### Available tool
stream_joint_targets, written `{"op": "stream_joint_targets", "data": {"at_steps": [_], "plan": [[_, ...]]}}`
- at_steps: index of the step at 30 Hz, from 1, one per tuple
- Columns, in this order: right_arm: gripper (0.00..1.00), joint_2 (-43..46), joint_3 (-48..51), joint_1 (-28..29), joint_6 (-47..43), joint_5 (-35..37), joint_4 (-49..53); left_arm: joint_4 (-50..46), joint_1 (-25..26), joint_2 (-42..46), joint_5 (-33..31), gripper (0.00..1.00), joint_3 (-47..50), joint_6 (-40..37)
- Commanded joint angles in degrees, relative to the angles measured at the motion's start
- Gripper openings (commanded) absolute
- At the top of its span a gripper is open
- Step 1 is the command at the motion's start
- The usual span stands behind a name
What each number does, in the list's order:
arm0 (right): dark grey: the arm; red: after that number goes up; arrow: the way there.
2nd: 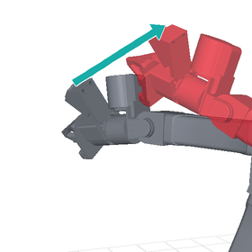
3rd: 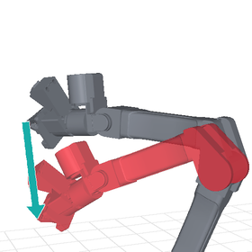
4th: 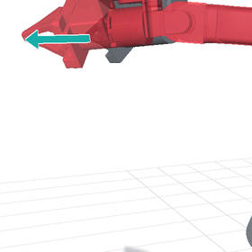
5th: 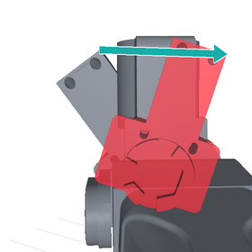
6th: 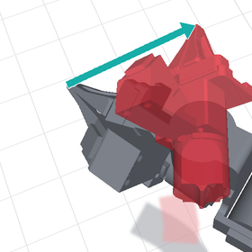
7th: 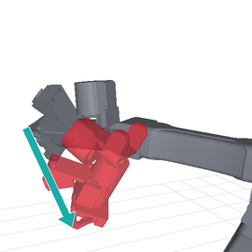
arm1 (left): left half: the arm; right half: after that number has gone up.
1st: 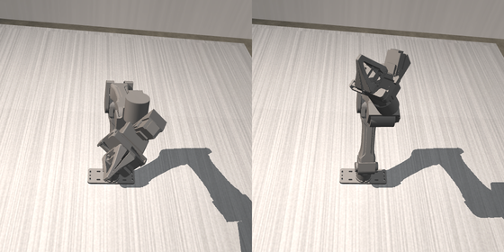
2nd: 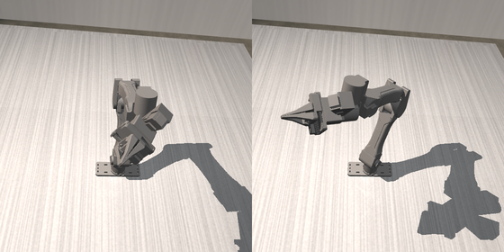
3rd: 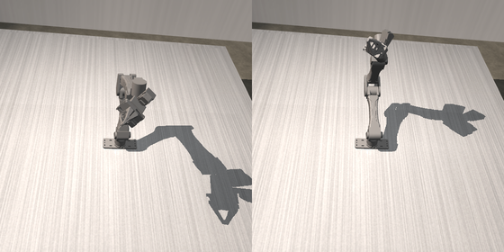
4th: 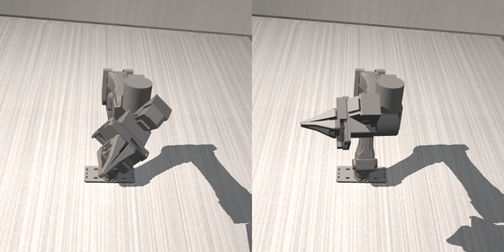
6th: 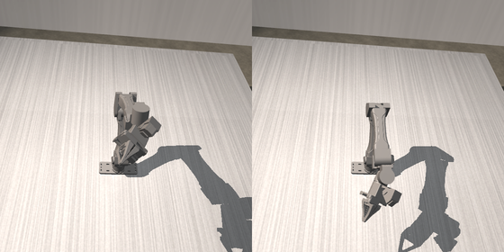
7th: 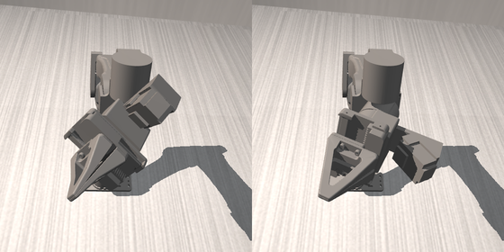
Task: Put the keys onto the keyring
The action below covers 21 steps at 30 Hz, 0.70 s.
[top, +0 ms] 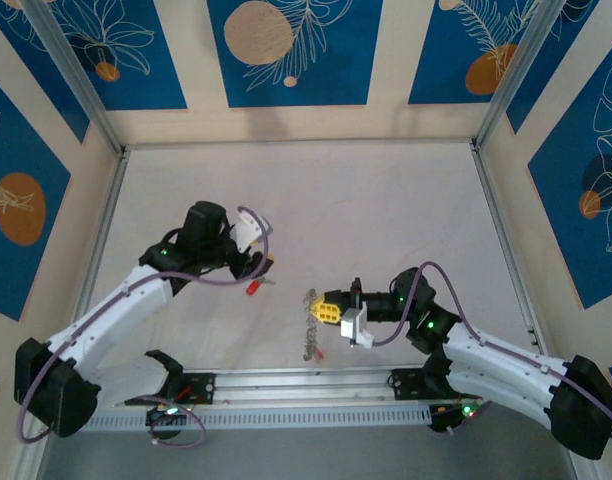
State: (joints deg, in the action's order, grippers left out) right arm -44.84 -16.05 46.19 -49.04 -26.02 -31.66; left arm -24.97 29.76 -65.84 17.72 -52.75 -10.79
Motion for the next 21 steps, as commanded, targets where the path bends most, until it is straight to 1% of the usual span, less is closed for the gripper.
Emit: {"op": "stream_joint_targets", "data": {"at_steps": [1,3,4,5,6,8,9,10,15,18,21], "plan": [[0.0,-0.36,-1.41,-2.34,6.85,-1.71,-1.34,-5.54,-3.09,-5.29,5.24,0.56,-3.71,17.43],[0.0,-1.44,-1.0,-3.78,10.89,-1.52,-2.95,-0.24,-3.43,-7.07,26.99,0.44,-4.35,11.15],[0.0,-1.77,-1.15,-4.62,12.6,-1.93,-2.98,3.19,-2.51,-6.47,32.72,0.44,-3.9,9.12],[0.0,-2.32,-1.49,-5.58,15.42,-2.77,-3.04,6.54,-1.02,-5.24,35.39,0.46,-3.16,6.18],[0.0,-2.8,-1.61,-6.35,18.13,-3.7,-3.61,8.19,0.77,-3.71,35.49,0.49,-2.61,1.24],[0.0,-3.98,-1.35,-7.29,22.97,-3.66,-6.24,8.07,4.16,-1.74,35.71,0.53,-2.23,-9.16],[0.0,-4.7,-1.11,-7.66,25.31,-3.64,-7.8,7.67,5.7,-1.33,35.92,0.54,-2.31,-13.31],[0.0,-5.18,-0.92,-7.86,27.13,-3.63,-9.04,7.65,6.66,-1.51,35.99,0.54,-2.44,-15.04],[0.0,-7.09,0.46,-8.4,34.72,-3.86,-15.69,10.09,9.24,-2.98,34.73,0.53,-2.62,-16.82],[0.0,-7.63,1.27,-8.49,37.25,-3.81,-18.65,11.22,10.01,-3.02,33.93,0.5,-2.03,-17.65],[0.0,-7.21,1.62,-8.49,38.2,-4.44,-19.24,11.7,10.53,-3.23,32.58,0.49,-1.46,-18.28]]}}
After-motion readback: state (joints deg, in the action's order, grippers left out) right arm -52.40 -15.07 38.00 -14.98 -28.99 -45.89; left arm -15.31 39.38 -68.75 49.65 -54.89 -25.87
